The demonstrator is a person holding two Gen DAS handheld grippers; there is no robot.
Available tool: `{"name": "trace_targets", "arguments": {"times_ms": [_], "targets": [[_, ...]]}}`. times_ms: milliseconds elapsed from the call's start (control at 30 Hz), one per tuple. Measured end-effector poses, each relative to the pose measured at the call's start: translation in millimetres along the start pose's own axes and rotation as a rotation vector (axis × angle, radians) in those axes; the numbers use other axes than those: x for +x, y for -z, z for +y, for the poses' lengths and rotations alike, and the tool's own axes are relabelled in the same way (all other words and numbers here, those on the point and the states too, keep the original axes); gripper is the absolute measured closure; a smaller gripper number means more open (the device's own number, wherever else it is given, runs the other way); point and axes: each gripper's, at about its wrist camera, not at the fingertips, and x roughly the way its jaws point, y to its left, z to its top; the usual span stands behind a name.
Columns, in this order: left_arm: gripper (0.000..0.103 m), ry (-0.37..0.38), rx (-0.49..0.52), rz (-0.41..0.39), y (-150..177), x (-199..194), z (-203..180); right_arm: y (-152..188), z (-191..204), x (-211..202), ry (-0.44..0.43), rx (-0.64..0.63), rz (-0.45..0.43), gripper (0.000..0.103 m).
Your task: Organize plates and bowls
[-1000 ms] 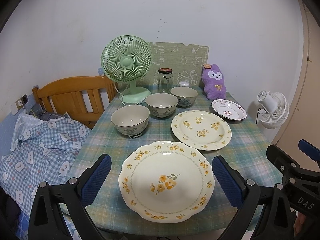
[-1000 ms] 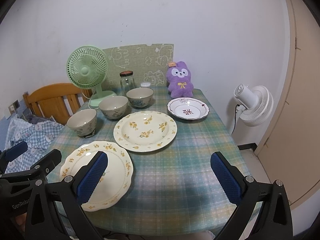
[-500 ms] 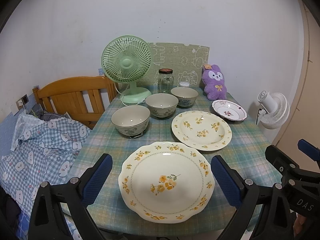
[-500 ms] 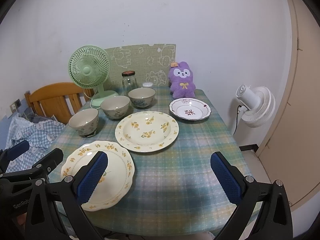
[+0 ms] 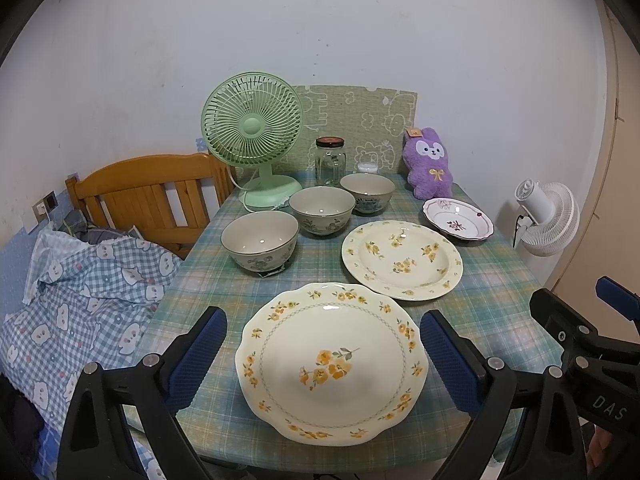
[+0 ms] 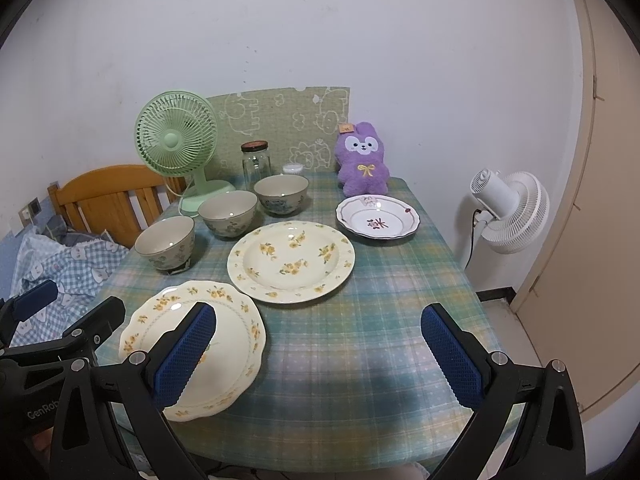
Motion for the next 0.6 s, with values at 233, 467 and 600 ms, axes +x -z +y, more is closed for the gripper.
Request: {"name": "trace_targets", "arguments": {"times_ms": [233, 467, 600], "targets": [[0.010, -0.005, 0.011, 0.010, -1, -4, -3, 0, -5, 2, -0.002, -0.003, 0.012, 0.000], [0.017, -0.014, 0.016, 0.040, -4, -2, -6, -5, 2, 2, -0.022, -0.005, 0.046, 0.001], [0.020, -0.034, 0.039, 0.055, -6, 5, -6, -7, 7, 9, -0.034, 0.015, 0.073, 0.004]]}}
